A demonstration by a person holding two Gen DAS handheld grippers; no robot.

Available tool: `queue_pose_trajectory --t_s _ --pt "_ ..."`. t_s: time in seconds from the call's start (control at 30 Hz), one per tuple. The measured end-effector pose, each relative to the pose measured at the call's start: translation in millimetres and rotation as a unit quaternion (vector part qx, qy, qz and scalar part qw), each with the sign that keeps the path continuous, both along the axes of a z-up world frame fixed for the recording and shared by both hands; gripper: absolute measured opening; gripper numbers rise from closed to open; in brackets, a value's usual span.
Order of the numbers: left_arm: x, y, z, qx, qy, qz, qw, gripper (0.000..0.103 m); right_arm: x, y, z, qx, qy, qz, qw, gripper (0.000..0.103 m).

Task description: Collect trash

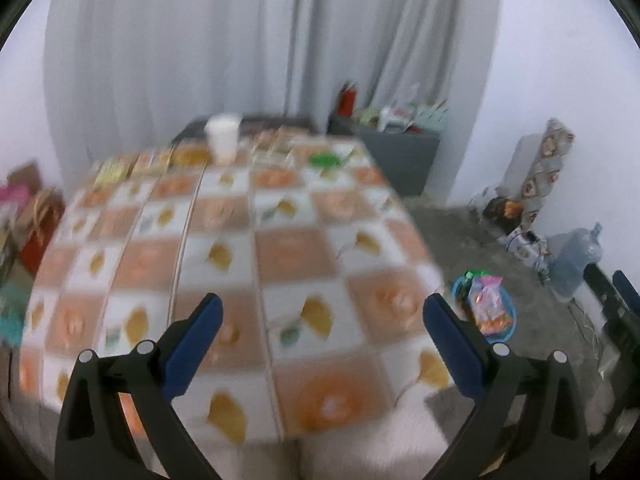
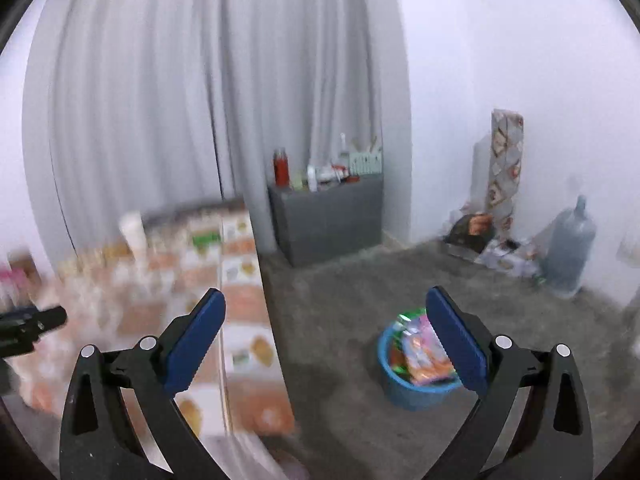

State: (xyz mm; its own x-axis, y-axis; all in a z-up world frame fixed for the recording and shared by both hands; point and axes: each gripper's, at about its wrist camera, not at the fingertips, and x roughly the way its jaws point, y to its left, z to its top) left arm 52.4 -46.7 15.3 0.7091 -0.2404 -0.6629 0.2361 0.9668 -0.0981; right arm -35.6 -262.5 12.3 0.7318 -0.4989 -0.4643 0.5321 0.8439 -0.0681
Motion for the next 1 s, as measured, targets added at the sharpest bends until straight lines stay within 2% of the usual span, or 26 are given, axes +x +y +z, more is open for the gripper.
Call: queue_pose_trajectory --t_s 0.07,0.13,0.27,0.37,0.6,0.83,1.0 --pt "-3.6 6.7 -17.2 0.014 0.031 0.025 0.9991 0.098 6.1 13.6 -16.9 0.022 0.056 0.005 0.998 0.096" --pt "-6.7 13.0 -31.7 0.021 0.064 0.043 0.9968 0.098 10.1 24.2 -32.3 0.050 0.092 0.015 0.994 0.096" --pt "-11.9 16.6 -45.2 0.027 0.099 0.039 0.9940 0.098 14.0 44.3 -52.4 0.068 0.144 0.018 0.987 0.096" --pt "-11.8 14.3 -48.4 0.032 0.103 0.036 0.9934 0.098 15.7 54.5 -51.0 0.073 0.152 0.017 0.985 0.096" --pt "-12.7 10.8 -43.9 0.056 0.079 0.047 0.9943 0.098 7.6 62.6 -48.7 0.061 0.161 0.003 0.985 0.096" --pt "-10.7 8.7 -41.9 0.090 0.063 0.059 0.9921 0.098 5.5 56.9 -49.9 0.050 0.165 -0.007 0.985 0.096" --pt "-9.7 10.5 -40.3 0.098 0.060 0.067 0.9910 0.098 0.4 48.2 -48.5 0.053 0.164 -0.020 0.985 0.096"
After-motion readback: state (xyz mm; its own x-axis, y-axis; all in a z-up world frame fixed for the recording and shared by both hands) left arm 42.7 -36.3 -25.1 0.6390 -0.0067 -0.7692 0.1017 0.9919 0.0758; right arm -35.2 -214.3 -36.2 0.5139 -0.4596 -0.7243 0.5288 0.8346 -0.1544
